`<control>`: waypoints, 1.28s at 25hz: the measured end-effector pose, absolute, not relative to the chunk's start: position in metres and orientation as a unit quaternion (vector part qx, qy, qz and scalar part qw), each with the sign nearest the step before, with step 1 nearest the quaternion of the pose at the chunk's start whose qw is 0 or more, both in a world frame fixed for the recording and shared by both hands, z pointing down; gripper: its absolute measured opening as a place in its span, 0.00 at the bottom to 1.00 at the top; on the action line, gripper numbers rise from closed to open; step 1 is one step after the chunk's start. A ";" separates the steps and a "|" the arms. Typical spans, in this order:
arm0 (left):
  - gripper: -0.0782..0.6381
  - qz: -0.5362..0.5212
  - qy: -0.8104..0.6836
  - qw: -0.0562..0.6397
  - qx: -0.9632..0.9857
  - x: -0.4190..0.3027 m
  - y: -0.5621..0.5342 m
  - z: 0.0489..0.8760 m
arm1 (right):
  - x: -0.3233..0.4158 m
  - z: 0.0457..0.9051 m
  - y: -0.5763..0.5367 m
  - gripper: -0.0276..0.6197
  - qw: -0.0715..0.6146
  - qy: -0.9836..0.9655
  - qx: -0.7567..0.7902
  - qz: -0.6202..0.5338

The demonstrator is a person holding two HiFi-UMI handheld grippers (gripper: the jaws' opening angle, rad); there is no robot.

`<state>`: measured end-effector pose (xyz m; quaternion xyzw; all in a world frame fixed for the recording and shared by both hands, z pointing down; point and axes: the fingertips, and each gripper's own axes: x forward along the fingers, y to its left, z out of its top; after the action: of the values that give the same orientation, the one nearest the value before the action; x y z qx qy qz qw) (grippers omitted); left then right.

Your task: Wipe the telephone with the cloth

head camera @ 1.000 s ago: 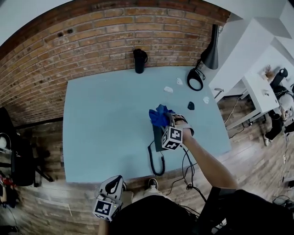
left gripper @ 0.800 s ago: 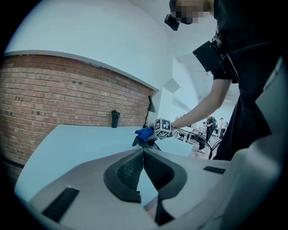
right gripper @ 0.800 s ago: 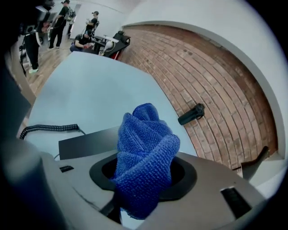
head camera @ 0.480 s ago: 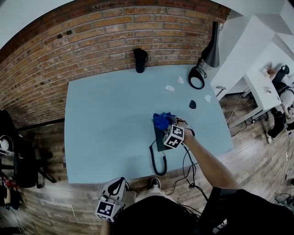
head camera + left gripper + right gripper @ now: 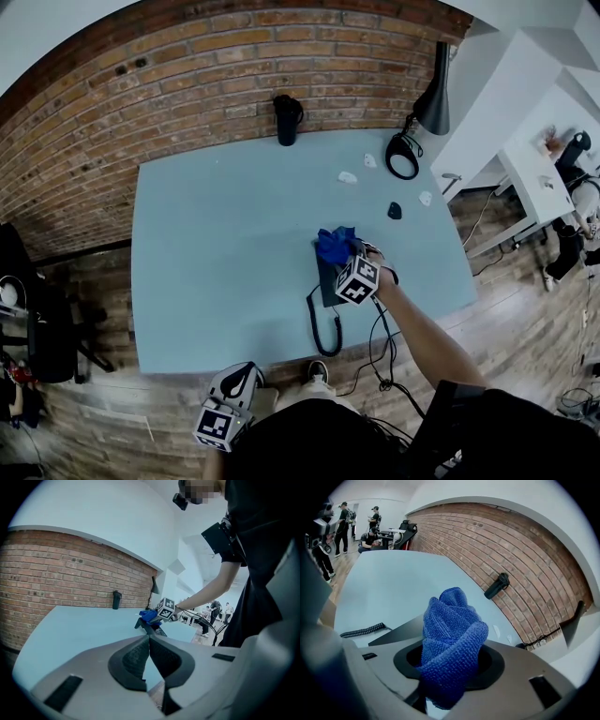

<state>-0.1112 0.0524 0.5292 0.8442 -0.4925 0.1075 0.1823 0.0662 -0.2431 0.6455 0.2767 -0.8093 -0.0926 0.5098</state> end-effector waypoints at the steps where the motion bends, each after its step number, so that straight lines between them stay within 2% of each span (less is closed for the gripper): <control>1: 0.11 0.108 -0.491 0.183 0.845 -0.111 0.051 0.530 | 0.066 0.647 -0.243 0.36 0.509 -0.810 0.279 -0.089; 20: 0.11 0.116 -0.458 0.194 0.860 -0.101 0.047 0.535 | 0.076 0.652 -0.225 0.34 0.460 -0.811 0.361 0.021; 32: 0.11 0.114 -0.458 0.190 0.861 -0.099 0.052 0.536 | 0.074 0.659 -0.205 0.35 0.448 -0.814 0.369 0.033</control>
<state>-0.0989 0.0516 0.5357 0.8606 -0.4583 0.1141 0.1904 0.0739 -0.2051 0.6593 0.3694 -0.8137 0.0327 0.4477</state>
